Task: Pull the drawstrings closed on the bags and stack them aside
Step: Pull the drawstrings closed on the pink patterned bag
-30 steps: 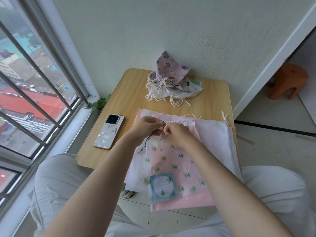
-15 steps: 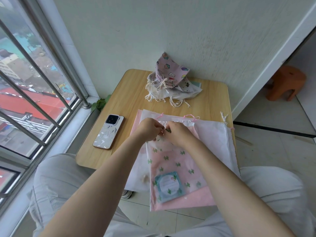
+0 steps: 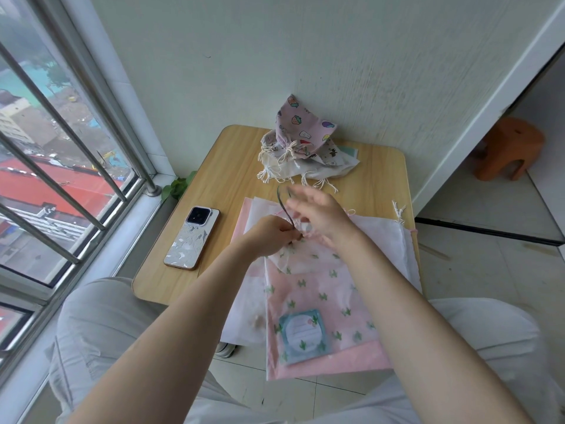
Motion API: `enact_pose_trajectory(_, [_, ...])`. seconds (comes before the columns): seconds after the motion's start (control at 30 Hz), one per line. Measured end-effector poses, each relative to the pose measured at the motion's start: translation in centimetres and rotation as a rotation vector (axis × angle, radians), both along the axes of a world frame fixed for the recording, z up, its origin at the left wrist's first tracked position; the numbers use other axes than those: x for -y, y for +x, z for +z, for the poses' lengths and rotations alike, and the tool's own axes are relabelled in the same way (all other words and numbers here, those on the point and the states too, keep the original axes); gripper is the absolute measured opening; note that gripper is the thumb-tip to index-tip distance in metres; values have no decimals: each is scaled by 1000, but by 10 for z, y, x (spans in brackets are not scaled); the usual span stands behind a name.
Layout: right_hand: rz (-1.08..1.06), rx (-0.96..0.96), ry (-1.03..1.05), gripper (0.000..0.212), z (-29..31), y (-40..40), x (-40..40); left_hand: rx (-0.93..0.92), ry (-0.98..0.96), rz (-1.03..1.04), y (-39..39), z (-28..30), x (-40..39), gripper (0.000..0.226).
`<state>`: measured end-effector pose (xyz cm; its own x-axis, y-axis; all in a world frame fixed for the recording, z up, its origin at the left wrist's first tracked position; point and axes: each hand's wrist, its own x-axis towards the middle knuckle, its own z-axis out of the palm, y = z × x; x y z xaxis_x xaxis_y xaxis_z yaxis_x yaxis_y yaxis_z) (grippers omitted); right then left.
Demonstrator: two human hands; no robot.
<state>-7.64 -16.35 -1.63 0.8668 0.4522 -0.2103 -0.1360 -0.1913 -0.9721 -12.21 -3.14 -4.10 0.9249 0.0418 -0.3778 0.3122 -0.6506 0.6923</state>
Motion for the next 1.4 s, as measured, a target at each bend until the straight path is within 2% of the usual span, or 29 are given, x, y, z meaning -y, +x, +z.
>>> enact_pose_trajectory(0.07, [-6,81,67,39,2,7,3,-38,-113,58,0,2,-3,25])
enact_pose_trajectory(0.1, [4,131,7,42,0,9,5,-69,-187,92,0,4,-4,25])
enact_pose_trajectory(0.23, [106,114,-275,19,-18,4,13,-149,-378,201,0,9,-11,25])
enact_pose_trajectory(0.37, [50,214,-322,14,-29,-3,14,-193,-491,245,-1,9,-17,24])
enact_pose_trajectory(0.53, [68,273,-375,18,-32,-2,17,-121,-443,183,-6,7,-22,23])
enact_pose_trajectory(0.67, [94,203,-369,16,-32,2,25,-10,-307,242,-4,3,-24,24])
enact_pose_trajectory(0.8, [117,143,-284,17,-22,0,19,91,-334,211,-4,1,-19,7])
enact_pose_trajectory(0.9, [156,125,-270,21,-16,-2,12,139,-317,169,-4,-2,-16,12])
enact_pose_trajectory(1.2, [157,193,-373,19,-14,-1,13,174,-265,238,0,-10,-14,15])
enact_pose_trajectory(1.33, [156,284,-431,18,-7,-1,13,164,-327,292,0,-10,-11,7])
enact_pose_trajectory(1.4, [152,335,-475,18,-6,-1,12,153,-390,315,-1,-7,-11,11])
